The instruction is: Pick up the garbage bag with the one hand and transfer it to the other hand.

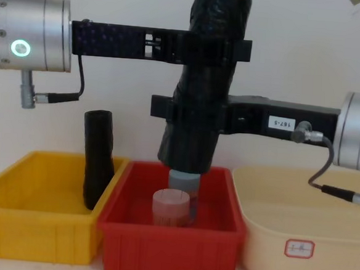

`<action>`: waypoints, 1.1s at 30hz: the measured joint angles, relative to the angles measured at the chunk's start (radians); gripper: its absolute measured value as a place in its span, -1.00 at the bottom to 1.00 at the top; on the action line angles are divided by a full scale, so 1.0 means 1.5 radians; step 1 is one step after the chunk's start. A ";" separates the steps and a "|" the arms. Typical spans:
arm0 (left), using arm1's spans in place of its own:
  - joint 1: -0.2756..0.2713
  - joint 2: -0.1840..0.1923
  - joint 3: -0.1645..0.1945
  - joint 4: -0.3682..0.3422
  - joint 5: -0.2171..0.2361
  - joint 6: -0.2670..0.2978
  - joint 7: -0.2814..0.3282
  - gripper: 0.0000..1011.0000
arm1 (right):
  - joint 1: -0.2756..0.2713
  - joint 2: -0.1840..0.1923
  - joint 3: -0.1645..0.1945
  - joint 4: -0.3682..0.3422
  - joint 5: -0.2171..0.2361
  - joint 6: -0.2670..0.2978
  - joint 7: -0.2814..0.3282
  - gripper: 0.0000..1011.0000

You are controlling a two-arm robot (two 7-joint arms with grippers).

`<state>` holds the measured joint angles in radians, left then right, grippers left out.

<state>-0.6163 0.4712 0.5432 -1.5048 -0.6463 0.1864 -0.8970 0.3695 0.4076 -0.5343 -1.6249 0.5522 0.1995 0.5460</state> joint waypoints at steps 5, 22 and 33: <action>0.000 0.000 0.002 -0.002 -0.003 0.002 0.005 -0.24 | 0.003 -0.003 -0.001 0.006 0.006 -0.001 0.001 0.89; 0.001 -0.001 0.005 -0.006 -0.008 0.005 0.011 -0.21 | 0.008 -0.008 -0.002 0.015 0.015 -0.005 0.004 0.02; 0.001 -0.001 0.006 -0.007 -0.009 0.006 0.012 0.43 | 0.005 -0.006 -0.001 0.013 0.018 -0.011 -0.001 0.02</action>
<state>-0.6145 0.4690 0.5522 -1.5150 -0.6603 0.1957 -0.8796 0.3769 0.3992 -0.5364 -1.6059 0.5794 0.1827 0.5451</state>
